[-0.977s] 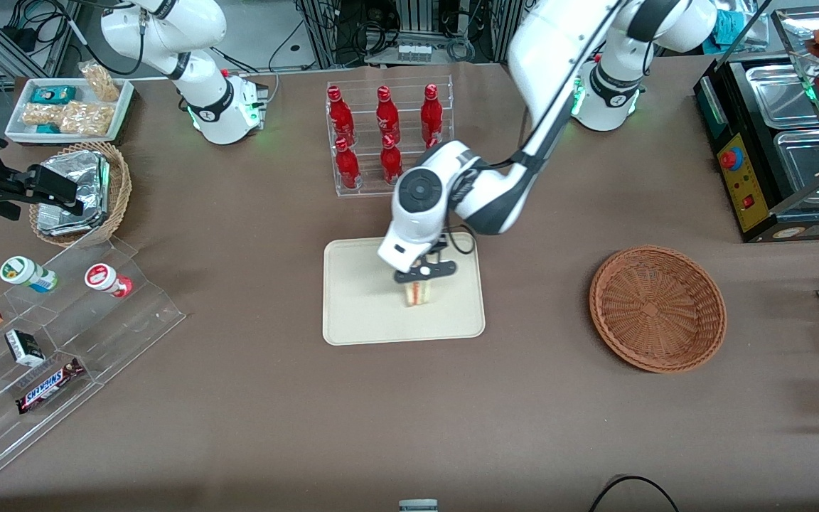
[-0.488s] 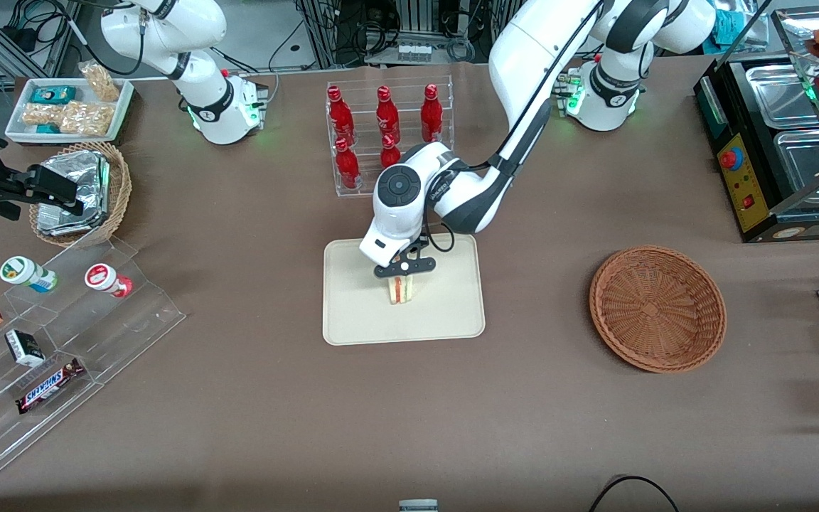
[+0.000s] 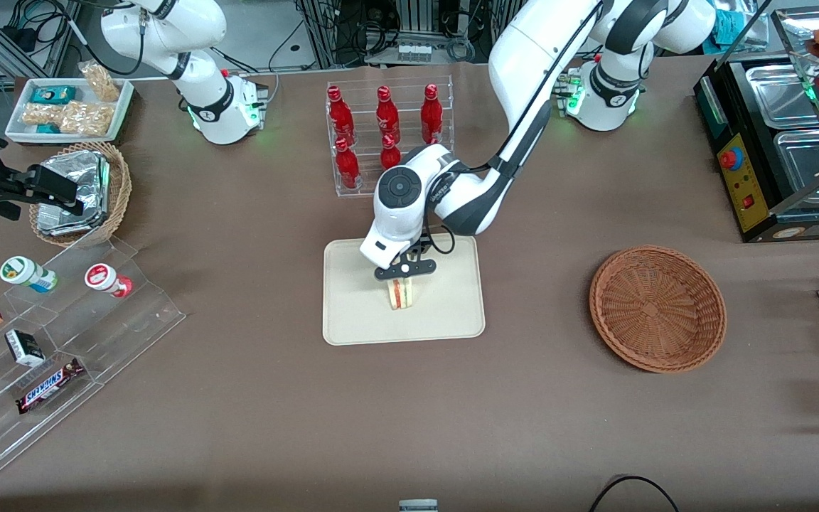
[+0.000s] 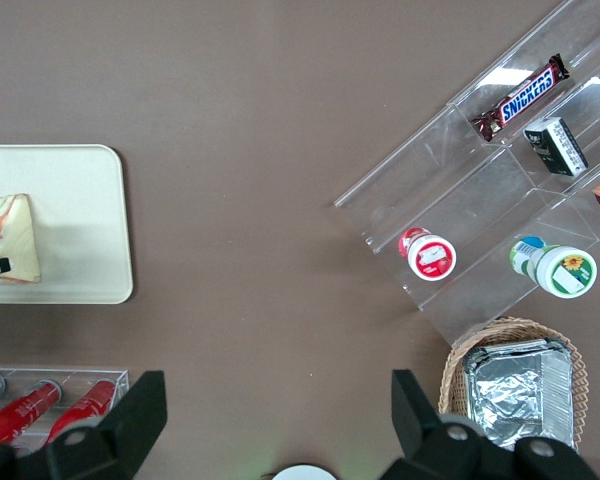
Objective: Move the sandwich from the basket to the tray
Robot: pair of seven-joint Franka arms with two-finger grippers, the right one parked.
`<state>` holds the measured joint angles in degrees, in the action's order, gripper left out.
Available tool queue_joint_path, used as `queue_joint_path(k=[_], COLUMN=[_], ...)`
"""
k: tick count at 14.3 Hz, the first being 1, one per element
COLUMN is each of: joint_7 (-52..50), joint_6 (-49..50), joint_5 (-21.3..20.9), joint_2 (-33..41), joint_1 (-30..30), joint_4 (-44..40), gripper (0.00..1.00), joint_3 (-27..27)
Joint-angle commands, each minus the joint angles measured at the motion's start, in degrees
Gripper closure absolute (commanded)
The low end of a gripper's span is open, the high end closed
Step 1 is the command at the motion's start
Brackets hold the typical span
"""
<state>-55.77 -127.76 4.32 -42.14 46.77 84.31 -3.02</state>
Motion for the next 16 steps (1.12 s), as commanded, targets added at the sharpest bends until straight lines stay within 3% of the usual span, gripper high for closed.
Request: queue_joint_path(k=[1, 5, 6, 9, 14, 16], joint_7=[-0.30, 1.01, 5.72, 8.48, 23.40, 31.21], joint_6=[0.14, 8.73, 11.54, 21.02, 28.78, 34.13], joint_5=[-0.80, -1.16, -1.33, 3.58, 2.98, 0.35], joint_2=[0.47, 8.63, 11.09, 16.90, 28.23, 32.46], joint_1=[0.43, -0.01, -0.88, -6.59, -18.79, -23.54], joint_4=[-1.34, 0.06, 0.76, 2.60, 12.35, 14.12], gripper=[0.00, 0.00, 0.00, 0.00, 0.00, 0.00], joint_3=[0.74, 2.05, 3.62, 4.08, 4.34, 4.34])
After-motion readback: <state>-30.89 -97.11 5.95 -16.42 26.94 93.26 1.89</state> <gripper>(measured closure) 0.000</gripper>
